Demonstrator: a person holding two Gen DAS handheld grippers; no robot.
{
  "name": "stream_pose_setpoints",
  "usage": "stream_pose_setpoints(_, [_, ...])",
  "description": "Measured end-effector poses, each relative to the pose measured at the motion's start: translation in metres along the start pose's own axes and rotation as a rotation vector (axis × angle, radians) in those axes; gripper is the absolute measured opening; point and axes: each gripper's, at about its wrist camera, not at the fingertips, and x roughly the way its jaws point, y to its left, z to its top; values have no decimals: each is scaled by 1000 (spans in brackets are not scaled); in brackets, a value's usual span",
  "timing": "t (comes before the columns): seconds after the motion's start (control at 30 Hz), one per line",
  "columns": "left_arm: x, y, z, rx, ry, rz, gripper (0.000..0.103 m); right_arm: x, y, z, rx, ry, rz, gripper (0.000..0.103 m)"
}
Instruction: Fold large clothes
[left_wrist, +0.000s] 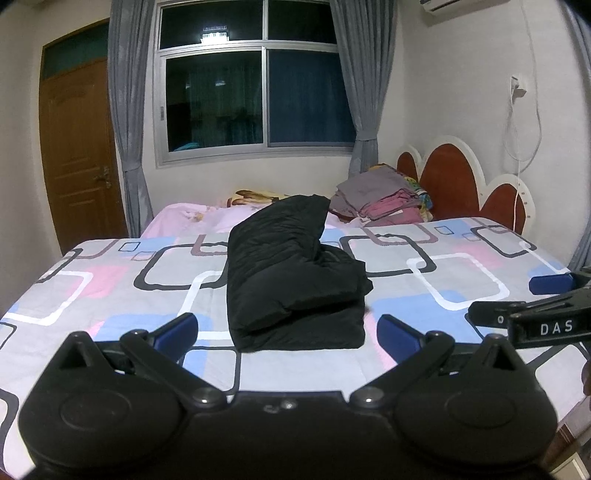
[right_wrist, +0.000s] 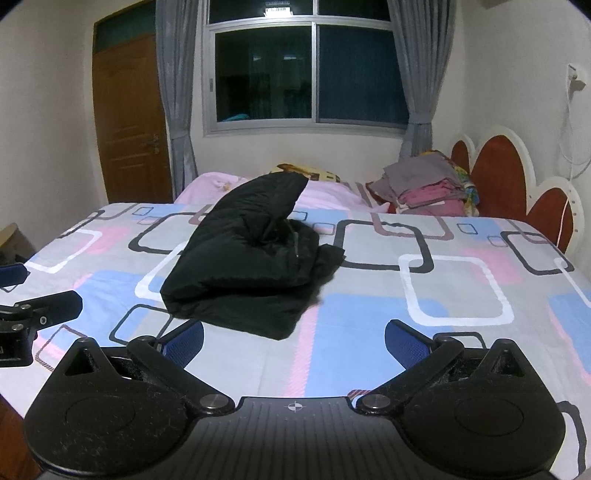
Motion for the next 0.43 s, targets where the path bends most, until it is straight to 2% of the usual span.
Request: stream_pose_setpoints(0.43, [-5, -8, 0, -2, -9, -23, 103, -1, 2, 0, -2, -5, 5, 103])
